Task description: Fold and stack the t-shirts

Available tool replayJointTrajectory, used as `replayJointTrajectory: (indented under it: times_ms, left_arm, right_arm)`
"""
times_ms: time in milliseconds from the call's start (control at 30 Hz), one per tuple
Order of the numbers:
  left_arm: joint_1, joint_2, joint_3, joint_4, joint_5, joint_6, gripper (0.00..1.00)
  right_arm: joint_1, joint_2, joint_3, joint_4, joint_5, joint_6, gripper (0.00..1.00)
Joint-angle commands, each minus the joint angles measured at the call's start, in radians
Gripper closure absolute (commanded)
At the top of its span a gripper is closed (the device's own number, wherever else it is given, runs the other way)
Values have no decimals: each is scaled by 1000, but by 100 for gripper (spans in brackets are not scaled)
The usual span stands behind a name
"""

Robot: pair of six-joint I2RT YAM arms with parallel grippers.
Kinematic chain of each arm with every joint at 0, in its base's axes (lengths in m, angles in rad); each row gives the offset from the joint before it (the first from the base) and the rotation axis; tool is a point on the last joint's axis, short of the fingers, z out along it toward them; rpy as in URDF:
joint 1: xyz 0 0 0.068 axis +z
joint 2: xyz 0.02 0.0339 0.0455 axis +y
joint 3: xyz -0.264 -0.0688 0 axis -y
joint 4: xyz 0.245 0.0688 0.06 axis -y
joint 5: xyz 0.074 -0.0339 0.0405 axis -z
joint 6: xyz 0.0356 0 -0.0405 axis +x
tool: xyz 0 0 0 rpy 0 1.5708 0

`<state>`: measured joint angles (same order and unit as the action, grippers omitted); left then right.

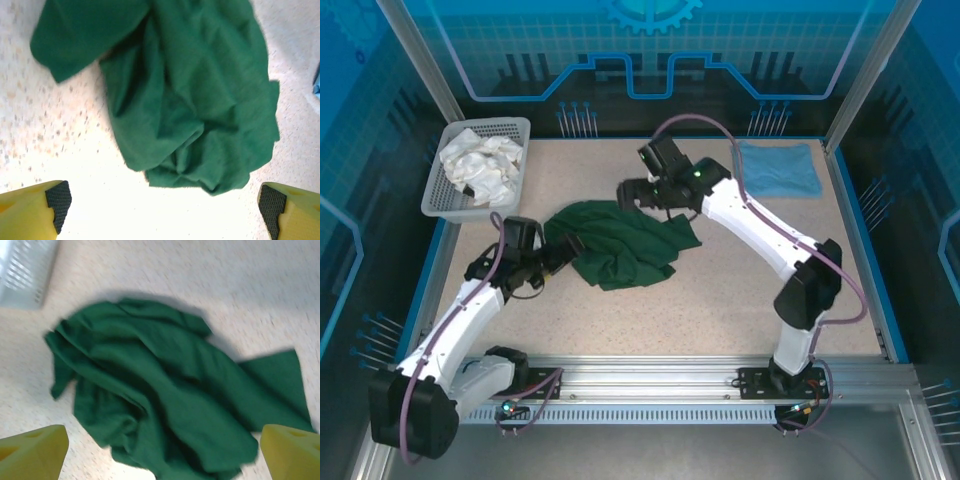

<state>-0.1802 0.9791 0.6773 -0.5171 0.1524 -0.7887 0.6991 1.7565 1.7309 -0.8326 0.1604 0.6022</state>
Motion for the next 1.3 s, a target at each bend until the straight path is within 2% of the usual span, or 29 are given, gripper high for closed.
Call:
replayJointTrajectory:
  times_ms: [0,67,167,233,267,400,533,633,667,700,767,867,1000,1067,1133,1167,1267]
  left_arm:
    - [-61,-52,-50,42,47,-98,6]
    - [-127,-55,-113,107,35,-135,11]
    - [-213,57,-147,184,58,-173,19]
    - [-242,140,-163,270,105,-203,23]
    - [-253,172,-173,316,113,-223,25]
    - [-310,247,-150,331,12,-227,22]
    - [-328,343,-153,417,29,-261,25]
    - [-333,424,-151,494,62,-280,33]
    - [-333,446,-141,501,60,-277,35]
    - [-333,465,-131,507,57,-268,41]
    - [-332,489,-114,506,33,-255,56]
    - [-331,511,-95,502,-10,-240,72]
    - [-332,537,-45,486,-34,-201,80]
    - [-332,544,-21,483,-29,-189,79]
    - [-332,549,1,471,-11,-184,56]
    - [-334,547,5,472,-7,-182,52]
    - [-336,543,5,455,-32,-173,52]
  right_arm:
    - [-35,-146,-180,15,-2,41,5]
    - [-78,-165,-307,16,10,58,13]
    - [-187,-181,-443,94,-98,67,26]
    - [-230,-166,-472,146,-134,65,29]
    - [-239,-141,-463,157,-150,55,31]
    - [-225,-1,-396,153,-213,41,38]
    - [-209,82,-404,211,-297,77,43]
    - [-187,137,-381,227,-316,77,50]
    - [-182,152,-374,228,-318,77,57]
    - [-182,168,-369,232,-332,77,66]
    - [-183,185,-369,244,-356,83,76]
    - [-184,187,-380,258,-351,90,82]
    - [-193,148,-402,277,-348,93,92]
    - [-192,122,-407,274,-348,89,94]
    - [-191,98,-417,270,-345,81,94]
    - [-192,86,-422,268,-339,79,94]
    - [-193,65,-434,263,-330,72,94]
